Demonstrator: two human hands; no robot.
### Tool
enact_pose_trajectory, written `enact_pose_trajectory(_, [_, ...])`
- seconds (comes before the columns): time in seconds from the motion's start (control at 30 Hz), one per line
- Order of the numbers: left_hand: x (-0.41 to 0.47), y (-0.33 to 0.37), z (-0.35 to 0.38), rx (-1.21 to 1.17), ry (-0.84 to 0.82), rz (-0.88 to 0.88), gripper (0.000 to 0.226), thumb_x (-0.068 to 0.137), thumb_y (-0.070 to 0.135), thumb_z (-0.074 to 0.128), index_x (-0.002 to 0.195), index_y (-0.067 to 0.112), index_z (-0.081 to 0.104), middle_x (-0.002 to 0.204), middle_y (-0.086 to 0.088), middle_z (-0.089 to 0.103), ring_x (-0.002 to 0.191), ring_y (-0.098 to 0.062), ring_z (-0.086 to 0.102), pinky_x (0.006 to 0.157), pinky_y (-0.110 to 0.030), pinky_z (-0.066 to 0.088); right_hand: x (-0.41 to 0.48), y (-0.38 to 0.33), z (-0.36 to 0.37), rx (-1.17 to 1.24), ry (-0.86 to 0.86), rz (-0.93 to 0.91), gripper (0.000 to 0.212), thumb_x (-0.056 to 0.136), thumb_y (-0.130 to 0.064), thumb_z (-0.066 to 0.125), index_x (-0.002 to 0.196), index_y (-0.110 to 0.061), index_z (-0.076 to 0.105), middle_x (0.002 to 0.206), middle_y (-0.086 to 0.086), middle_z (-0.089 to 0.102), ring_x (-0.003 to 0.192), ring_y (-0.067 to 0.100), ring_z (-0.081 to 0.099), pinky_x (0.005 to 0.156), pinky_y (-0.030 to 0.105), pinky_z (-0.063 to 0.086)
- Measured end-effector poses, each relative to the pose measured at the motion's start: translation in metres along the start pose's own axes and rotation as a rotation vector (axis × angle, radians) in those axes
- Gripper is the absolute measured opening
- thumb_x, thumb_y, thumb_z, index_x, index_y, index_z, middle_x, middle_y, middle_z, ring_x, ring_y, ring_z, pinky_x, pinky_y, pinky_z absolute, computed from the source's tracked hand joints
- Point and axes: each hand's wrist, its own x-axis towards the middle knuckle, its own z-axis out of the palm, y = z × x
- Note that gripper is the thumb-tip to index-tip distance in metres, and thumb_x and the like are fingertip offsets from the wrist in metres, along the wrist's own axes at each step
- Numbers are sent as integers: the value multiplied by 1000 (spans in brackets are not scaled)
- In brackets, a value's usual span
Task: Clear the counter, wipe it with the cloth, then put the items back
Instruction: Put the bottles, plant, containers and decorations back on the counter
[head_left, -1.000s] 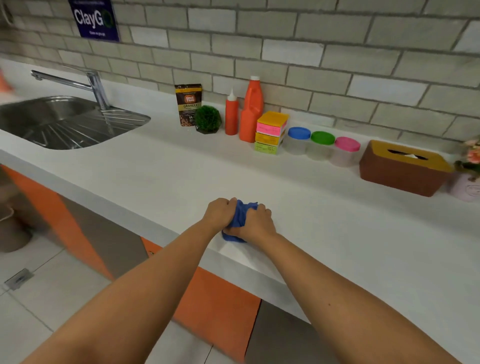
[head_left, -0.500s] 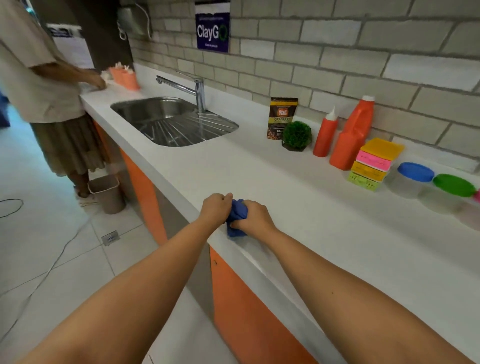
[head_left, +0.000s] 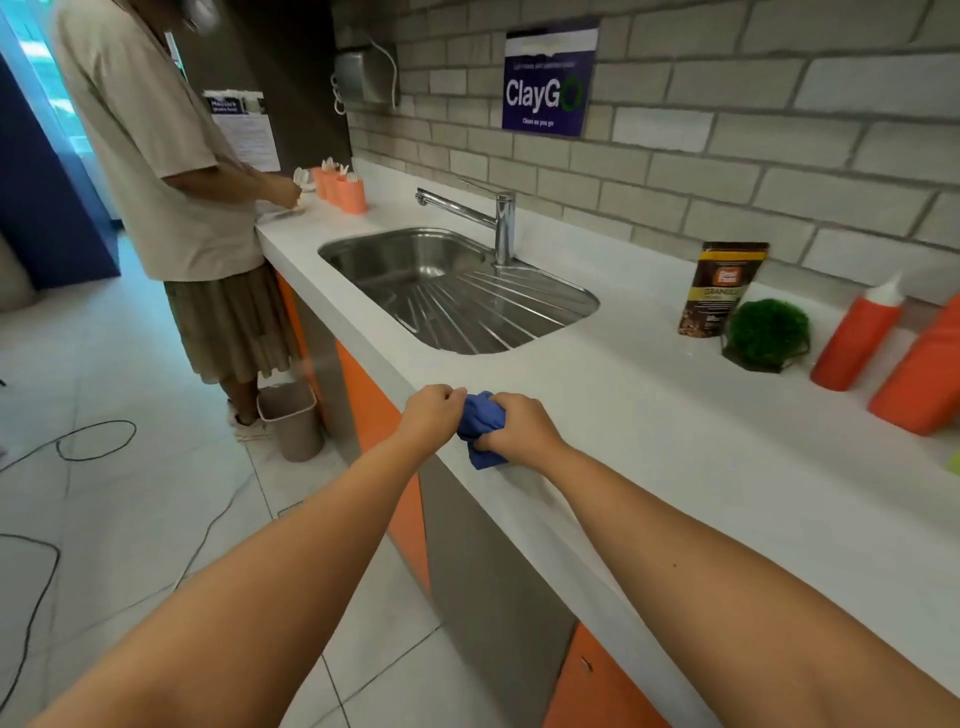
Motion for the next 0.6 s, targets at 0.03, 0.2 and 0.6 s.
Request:
enact_pose_trajectory(0.03, [13, -4, -7, -3, -3, 10, 30, 98, 23, 38, 85, 1, 55, 82, -15, 55, 75, -26, 49, 70, -36, 44, 14, -4, 4, -8, 10, 2, 20, 72, -9, 69, 82, -9, 52, 80, 5, 57, 74, 21, 53, 63, 26, 42])
enact_pose_trajectory(0.2, [66, -18, -27, 40, -3, 47, 34, 98, 22, 37, 100, -3, 60, 85, -12, 55, 77, -24, 48, 68, -30, 37, 78, -18, 20, -52, 7, 7, 21, 70, -8, 68, 84, -9, 52, 81, 6, 57, 75, 22, 53, 67, 29, 42])
enact_pose_trajectory(0.6, [199, -29, -46, 105, 122, 52, 30, 97, 21, 40, 77, 3, 53, 84, -20, 61, 79, -30, 53, 68, -30, 36, 198, -14, 33, -104, -140, -32, 37, 71, -16, 74, 105, -11, 59, 98, 5, 61, 86, 18, 54, 72, 28, 43])
